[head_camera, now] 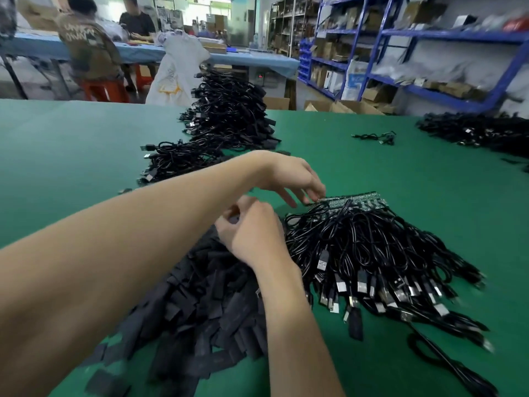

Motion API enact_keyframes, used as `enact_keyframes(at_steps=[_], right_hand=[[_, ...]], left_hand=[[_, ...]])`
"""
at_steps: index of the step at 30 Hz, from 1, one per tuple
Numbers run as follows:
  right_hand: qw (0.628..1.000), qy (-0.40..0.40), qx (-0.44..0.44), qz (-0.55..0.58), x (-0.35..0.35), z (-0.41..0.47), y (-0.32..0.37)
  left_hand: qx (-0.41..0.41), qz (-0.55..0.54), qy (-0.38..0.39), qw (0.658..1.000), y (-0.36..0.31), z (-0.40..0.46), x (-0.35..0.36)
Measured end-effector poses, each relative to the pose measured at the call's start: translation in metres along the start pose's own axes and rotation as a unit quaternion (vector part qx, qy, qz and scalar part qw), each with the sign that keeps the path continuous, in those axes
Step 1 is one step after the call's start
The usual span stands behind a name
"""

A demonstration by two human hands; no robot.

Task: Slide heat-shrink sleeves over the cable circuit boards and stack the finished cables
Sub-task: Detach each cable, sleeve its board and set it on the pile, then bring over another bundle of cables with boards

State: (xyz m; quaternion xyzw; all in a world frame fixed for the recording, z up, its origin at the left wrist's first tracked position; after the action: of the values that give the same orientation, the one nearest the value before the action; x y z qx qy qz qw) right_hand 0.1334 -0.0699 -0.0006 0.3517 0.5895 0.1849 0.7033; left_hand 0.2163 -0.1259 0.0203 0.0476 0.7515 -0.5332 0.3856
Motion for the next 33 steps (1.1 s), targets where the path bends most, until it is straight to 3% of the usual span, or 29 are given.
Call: enact_keyframes(at_steps=[4, 16, 21, 26, 28, 31, 33], right_hand=[[0.997, 0.047, 0.047, -0.024, 0.002, 0.003, -0.015], [0.999, 0.036, 0.028, 0.015, 0.017, 0.007, -0.018], [0.999, 0.039, 0.021, 0.023, 0.018, 0.008, -0.019], [0.998, 0.054, 0.006, 0.011, 0.025, 0.006, -0.010], [0.998, 0.056, 0.000, 0.006, 0.028, 0.006, -0.007], [0.998, 0.066, -0.005, 0.006, 0.031, 0.004, -0.006], [0.998, 0.068, 0.000, 0.008, 0.029, 0.004, -0.007]], left_hand=[[-0.003, 0.050, -0.014, 0.999, -0.011, 0.014, 0.016], [-0.030, -0.074, 0.035, 0.996, -0.016, -0.011, 0.000], [-0.065, -0.013, 0.018, 0.998, 0.006, -0.022, -0.016], [-0.055, 0.019, 0.057, 0.997, 0.011, -0.024, -0.006], [-0.027, 0.037, 0.014, 0.999, 0.010, -0.018, -0.010], [0.002, -0.022, -0.119, 0.993, 0.003, -0.015, -0.034], [-0.005, 0.005, -0.133, 0.991, -0.001, -0.017, -0.041]])
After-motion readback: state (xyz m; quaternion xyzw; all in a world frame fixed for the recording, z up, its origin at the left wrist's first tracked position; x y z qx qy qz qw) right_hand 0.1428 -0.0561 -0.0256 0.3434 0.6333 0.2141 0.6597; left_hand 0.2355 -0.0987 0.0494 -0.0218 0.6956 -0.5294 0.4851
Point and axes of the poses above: each hand's wrist, its own z-axis towards the middle knuckle, its own x-axis out of the palm, y = z × x, the point moved 7 cm from there along z, towards the middle knuckle, and after that the axes turned 13 degrees about x, right-handed, at the moved point
